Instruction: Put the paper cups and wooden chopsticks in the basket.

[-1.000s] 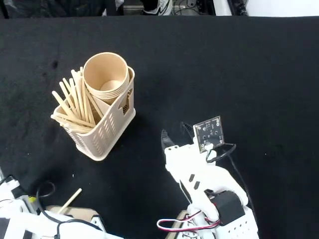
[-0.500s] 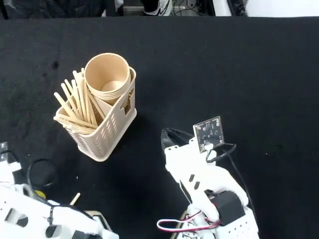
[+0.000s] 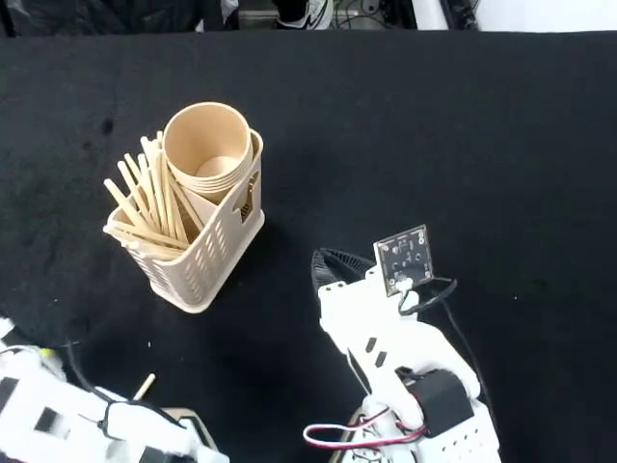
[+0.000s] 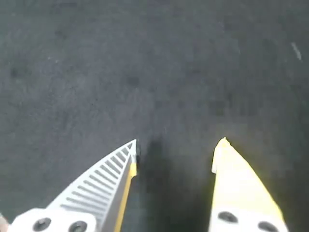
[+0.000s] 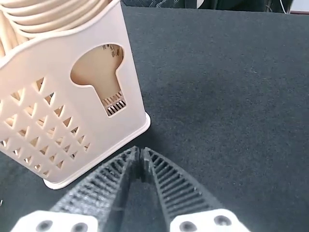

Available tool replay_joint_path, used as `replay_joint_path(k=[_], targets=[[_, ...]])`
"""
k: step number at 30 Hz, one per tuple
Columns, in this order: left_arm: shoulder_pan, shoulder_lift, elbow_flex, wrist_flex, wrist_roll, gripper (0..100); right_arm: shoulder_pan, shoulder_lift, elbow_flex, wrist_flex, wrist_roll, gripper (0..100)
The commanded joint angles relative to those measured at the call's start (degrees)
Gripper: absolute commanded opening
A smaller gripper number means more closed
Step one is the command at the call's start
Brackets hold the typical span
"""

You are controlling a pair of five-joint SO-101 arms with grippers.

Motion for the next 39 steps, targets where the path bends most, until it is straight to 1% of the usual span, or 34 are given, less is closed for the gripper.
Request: replay_joint_path(k=[1,2,4,8,10,12,16,17,18,22,27,29,31,33,36,39], targets=[[1.19,-0.44,13.14,-23.03,5.98,25,0.62,0.13,-2.42,-1.05,-0.09,1.5],[1.19,0.26,13.14,-23.21,5.71,25,0.62,0.04,-2.42,-1.05,-0.09,1.5],[0.66,-0.53,12.97,-18.90,1.76,25,0.62,-0.04,-2.33,-1.05,-0.09,1.5],[2.33,-2.11,11.12,-5.71,-15.38,25,0.62,-0.13,-2.33,-1.05,-0.09,1.5],[3.03,-4.22,9.71,1.41,-22.77,20,0.53,-0.13,-2.33,-1.05,-0.09,1.5],[3.12,-7.47,8.57,7.56,-30.68,16,0.53,-0.13,-2.42,-1.05,-0.09,1.5],[6.20,-16.44,9.54,22.42,-49.85,15,0.53,-0.13,-2.42,-1.05,-0.09,1.5],[6.64,-19.25,10.07,24.88,-53.10,15,0.53,-0.22,-2.42,-1.05,-0.09,1.5],[6.73,-22.07,10.59,25.67,-54.86,14,0.53,-0.22,-2.42,-1.05,-0.09,1.5],[8.40,-32.35,12.44,29.01,-54.51,12,0.53,-0.22,-2.51,-1.05,-0.09,1.5],[11.30,-40.18,13.67,32.09,-52.92,12,0.53,-0.13,-2.59,-1.05,-0.09,1.5],[11.65,-42.29,13.23,33.93,-48.70,12,0.53,0.04,-2.59,-1.05,-0.09,1.5],[11.30,-44.31,10.68,35.78,-43.34,12,0.53,0.13,-2.59,-1.05,-0.09,1.5],[10.24,-45.45,6.64,37.19,-40.00,12,0.53,0.13,-2.59,-1.05,-0.09,1.5],[9.63,-45.63,-1.19,44.40,-39.65,12,0.53,0.13,-2.59,-1.05,-0.09,1.5],[9.36,-44.31,-4.62,44.13,-39.82,12,0.70,0.22,-2.59,-1.05,-0.09,1.5]])
